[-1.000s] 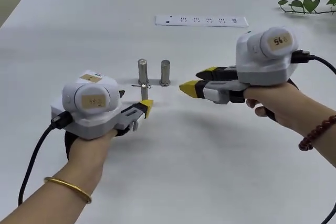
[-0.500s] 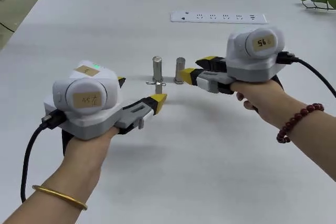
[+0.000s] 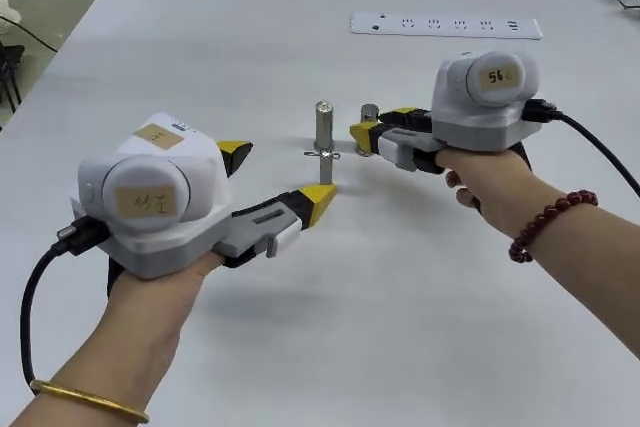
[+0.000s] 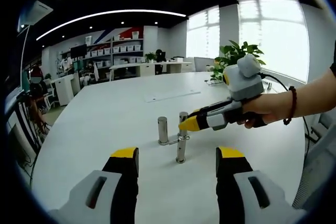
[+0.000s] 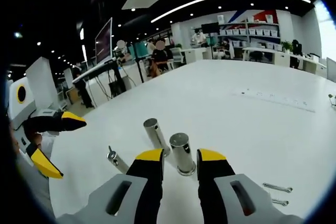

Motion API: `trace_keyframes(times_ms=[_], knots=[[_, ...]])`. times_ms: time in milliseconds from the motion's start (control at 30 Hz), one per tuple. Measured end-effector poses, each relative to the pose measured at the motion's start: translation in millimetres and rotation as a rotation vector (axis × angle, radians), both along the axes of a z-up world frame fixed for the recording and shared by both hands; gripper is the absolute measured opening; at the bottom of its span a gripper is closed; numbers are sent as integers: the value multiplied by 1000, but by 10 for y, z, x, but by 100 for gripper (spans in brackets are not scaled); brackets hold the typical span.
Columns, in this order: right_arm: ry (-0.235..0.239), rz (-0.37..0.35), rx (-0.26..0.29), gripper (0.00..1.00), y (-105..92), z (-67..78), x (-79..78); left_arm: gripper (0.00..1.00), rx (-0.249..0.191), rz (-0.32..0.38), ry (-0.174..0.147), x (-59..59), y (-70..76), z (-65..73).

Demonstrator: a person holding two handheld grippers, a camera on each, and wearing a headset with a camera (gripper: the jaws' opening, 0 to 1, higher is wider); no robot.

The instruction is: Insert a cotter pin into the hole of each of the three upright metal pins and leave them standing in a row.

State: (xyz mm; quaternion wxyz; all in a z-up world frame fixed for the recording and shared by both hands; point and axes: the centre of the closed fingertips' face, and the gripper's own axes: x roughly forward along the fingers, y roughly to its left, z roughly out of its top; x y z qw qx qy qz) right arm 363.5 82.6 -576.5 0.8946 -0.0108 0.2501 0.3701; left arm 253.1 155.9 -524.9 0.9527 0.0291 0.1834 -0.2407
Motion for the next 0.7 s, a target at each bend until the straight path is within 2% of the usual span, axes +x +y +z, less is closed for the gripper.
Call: trace_keyframes(times_ms=[67, 267, 367, 433, 567, 700], knots=[[7, -8, 20, 18, 31, 3, -20, 58, 2, 0, 0, -10, 12, -5], [-1, -37, 11, 12, 38, -16, -7, 61, 1, 9, 16, -36, 71, -44], [9, -53, 29, 11, 51, -10, 0, 66, -1, 11, 11, -44, 81, -41], [-5, -49, 15, 10, 49, -16, 16, 67, -7, 6, 12, -50, 77, -37], [-14, -50, 4, 10, 37, -13, 16, 70, 8, 0, 8, -57, 69, -38], [-3, -50, -7, 8, 40, 7, 0, 76, 2, -4, 12, -69, 48, -38]])
